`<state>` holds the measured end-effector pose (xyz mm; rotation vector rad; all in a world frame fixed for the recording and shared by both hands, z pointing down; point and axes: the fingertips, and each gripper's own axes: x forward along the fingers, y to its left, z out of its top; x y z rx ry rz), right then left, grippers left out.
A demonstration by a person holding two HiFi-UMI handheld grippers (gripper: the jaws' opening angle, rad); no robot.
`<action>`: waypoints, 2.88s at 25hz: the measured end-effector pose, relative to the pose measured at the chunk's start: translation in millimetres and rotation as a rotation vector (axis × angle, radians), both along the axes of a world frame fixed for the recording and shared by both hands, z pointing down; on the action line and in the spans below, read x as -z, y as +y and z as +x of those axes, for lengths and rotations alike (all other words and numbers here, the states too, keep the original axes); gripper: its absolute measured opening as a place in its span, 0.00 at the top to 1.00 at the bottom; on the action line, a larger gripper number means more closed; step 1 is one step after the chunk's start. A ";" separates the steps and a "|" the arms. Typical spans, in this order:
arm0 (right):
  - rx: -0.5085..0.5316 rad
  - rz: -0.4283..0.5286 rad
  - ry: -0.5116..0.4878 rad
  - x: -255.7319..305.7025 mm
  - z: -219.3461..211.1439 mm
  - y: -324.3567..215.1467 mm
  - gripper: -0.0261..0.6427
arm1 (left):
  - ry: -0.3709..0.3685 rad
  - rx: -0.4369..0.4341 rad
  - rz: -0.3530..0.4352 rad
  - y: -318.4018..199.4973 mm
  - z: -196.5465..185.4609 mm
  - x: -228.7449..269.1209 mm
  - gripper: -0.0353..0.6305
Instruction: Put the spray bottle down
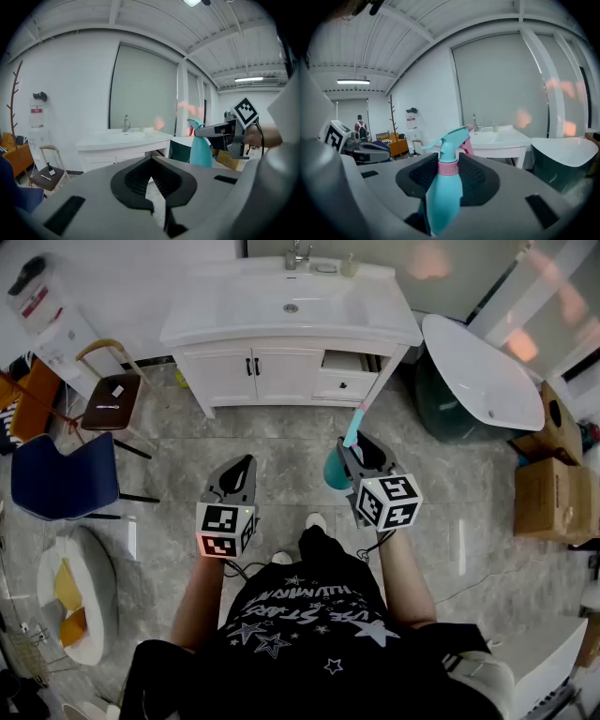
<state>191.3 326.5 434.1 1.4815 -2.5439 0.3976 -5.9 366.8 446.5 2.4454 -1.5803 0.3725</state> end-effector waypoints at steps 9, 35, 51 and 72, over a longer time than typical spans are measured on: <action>-0.007 -0.007 0.008 2.0 2.2 18.3 0.74 | -0.046 -0.006 -0.031 22.7 2.8 -7.9 0.92; 0.020 -0.010 -0.039 -27.2 -37.0 -114.0 0.74 | -0.056 0.101 -0.072 -70.6 -60.2 -36.2 0.92; 0.141 -0.005 -0.055 -16.7 -48.5 -352.0 0.74 | -0.052 0.191 -0.060 -276.9 -51.0 -12.8 0.92; 0.179 0.008 -0.026 -12.8 -87.5 -447.7 0.74 | -0.060 0.194 -0.041 -386.3 -88.0 -10.4 0.92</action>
